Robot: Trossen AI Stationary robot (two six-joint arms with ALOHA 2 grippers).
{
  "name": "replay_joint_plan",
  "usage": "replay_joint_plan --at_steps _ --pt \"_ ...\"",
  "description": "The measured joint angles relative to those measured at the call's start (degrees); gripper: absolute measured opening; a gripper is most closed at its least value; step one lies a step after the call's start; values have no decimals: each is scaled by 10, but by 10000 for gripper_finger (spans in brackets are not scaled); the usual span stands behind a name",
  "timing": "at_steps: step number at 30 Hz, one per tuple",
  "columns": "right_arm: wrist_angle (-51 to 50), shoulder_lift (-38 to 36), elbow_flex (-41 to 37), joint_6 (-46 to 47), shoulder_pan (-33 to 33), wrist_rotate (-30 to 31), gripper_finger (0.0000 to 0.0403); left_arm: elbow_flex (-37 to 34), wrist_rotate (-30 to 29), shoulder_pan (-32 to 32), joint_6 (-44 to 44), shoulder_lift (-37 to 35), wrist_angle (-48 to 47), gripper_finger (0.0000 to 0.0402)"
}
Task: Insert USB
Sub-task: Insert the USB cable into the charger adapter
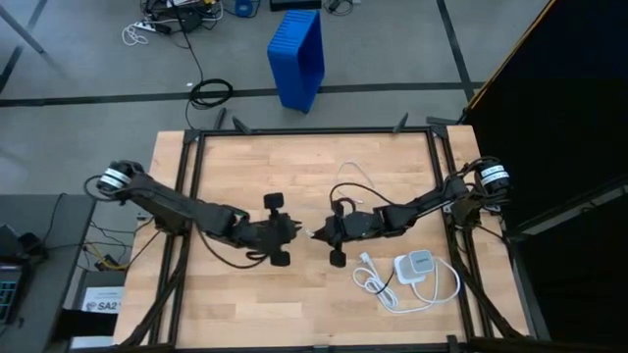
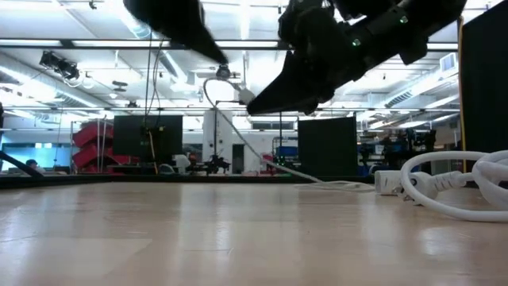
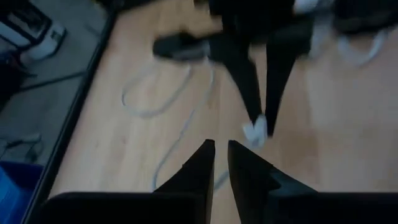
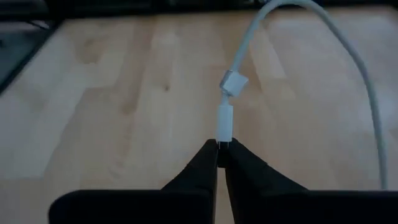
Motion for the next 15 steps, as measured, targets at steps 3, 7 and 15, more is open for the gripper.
replay_joint_plan --at_steps 3,7,15 --pt "107 0 -47 5 1 -3 0 -24 27 -17 22 -8 76 31" --pt "265 -1 -129 14 2 -18 0 -63 33 -28 36 -11 132 31" --pt "469 -2 -209 23 13 -17 0 -221 123 -6 95 23 561 43"
